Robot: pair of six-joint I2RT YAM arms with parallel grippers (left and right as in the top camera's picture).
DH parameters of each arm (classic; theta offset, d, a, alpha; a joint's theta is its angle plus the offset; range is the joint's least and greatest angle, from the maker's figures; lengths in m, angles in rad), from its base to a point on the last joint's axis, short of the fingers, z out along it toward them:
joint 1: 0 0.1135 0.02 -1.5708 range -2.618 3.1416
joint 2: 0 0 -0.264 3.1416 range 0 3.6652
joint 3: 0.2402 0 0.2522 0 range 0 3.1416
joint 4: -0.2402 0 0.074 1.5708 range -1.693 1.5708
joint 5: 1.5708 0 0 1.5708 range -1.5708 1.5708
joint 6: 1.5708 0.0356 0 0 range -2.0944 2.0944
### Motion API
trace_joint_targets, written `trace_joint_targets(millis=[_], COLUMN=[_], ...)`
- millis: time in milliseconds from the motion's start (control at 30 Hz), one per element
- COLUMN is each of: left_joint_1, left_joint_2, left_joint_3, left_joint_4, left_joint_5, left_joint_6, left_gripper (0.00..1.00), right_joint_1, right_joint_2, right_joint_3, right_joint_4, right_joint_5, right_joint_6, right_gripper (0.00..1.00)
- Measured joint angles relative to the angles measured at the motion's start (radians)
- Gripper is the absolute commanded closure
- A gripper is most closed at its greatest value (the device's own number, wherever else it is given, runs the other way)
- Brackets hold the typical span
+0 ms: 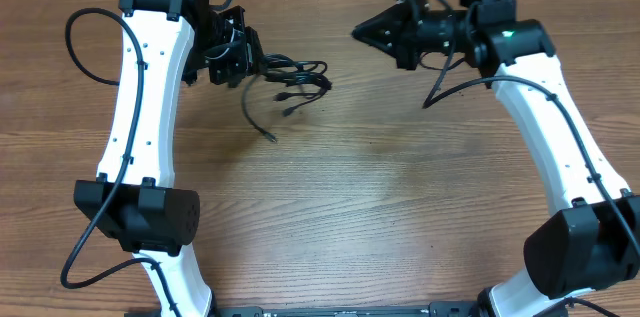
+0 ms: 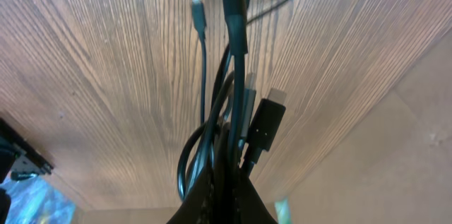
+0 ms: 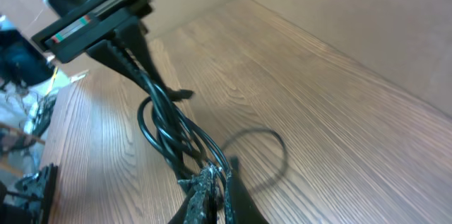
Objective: Untangle cables
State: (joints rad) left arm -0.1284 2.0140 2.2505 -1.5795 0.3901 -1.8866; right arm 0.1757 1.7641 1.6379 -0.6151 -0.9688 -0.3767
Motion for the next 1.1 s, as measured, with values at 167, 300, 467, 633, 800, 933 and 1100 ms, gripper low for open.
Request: trace_joint_targets(millis=[167, 300, 467, 633, 800, 933, 1100], left_joint_1=[0.005, 0.005, 0.005, 0.005, 0.005, 0.005, 0.005], left_joint_2=[0.000, 0.000, 0.000, 0.000, 0.000, 0.000, 0.000], left_joint_3=[0.000, 0.000, 0.000, 0.000, 0.000, 0.000, 0.000], left_joint_4=[0.000, -0.001, 0.000, -0.001, -0.022, -0.037, -0.036], left_joint_5=[-0.006, -0.005, 0.023, 0.100, 0.146, 0.166, 0.185], left_joint_6=[0.000, 0.000, 0.000, 0.000, 0.000, 0.000, 0.000], left_gripper=[0.96, 0.96, 0.96, 0.96, 0.96, 0.96, 0.96], right_joint_1=[0.005, 0.043, 0.143, 0.243, 0.275, 0.277, 0.277], right_joint_2=[0.000, 0.000, 0.000, 0.000, 0.000, 0.000, 0.000], right_joint_3=[0.000, 0.000, 0.000, 0.000, 0.000, 0.000, 0.000], right_joint_4=[-0.008, -0.062, -0.145, -0.134, -0.088, -0.053, -0.039], right_joint_5=[-0.001, 0.000, 0.075, 0.256, 0.401, 0.444, 0.460], right_joint_6=[0.026, -0.037, -0.185, -0.236, -0.251, -0.257, -0.261], right_gripper=[0.72, 0.48, 0.45, 0.53, 0.70, 0.79, 0.86])
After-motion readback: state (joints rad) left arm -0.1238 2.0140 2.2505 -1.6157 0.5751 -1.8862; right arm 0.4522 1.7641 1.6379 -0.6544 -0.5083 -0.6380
